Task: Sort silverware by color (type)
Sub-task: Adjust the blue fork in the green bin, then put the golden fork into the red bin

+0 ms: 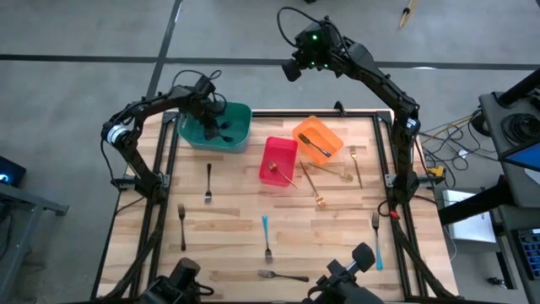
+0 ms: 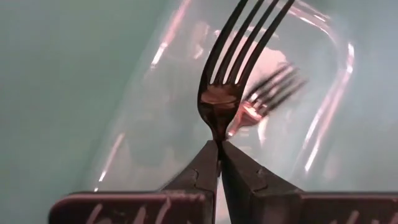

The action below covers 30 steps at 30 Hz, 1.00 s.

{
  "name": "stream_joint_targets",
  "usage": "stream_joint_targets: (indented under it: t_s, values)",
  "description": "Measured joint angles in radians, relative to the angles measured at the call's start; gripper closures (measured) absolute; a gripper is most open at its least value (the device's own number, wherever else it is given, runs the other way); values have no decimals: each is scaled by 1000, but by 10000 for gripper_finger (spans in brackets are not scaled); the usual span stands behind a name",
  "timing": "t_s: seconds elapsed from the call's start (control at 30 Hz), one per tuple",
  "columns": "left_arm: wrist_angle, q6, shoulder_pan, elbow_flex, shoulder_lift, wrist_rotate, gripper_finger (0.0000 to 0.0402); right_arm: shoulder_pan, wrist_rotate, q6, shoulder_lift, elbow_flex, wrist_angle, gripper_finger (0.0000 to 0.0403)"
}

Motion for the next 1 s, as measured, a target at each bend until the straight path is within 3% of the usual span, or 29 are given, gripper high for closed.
stream_joint_targets:
  t_s: [0.13, 0.3, 0.5, 1.0]
  values:
    - [-51, -31, -4, 33, 0, 8, 401, 0, 0, 10, 0, 0, 0, 394]
    - [-170, 51, -28, 149, 0, 17, 401, 0, 0, 13, 0, 0, 0, 394]
    - [-187, 188, -26, 234, 3, -39, 401, 15, 0, 54, 0, 0, -1, 394]
    - [-161, 321, -29, 209, 4, -80, 401, 40, 0, 29, 0, 1, -2, 394]
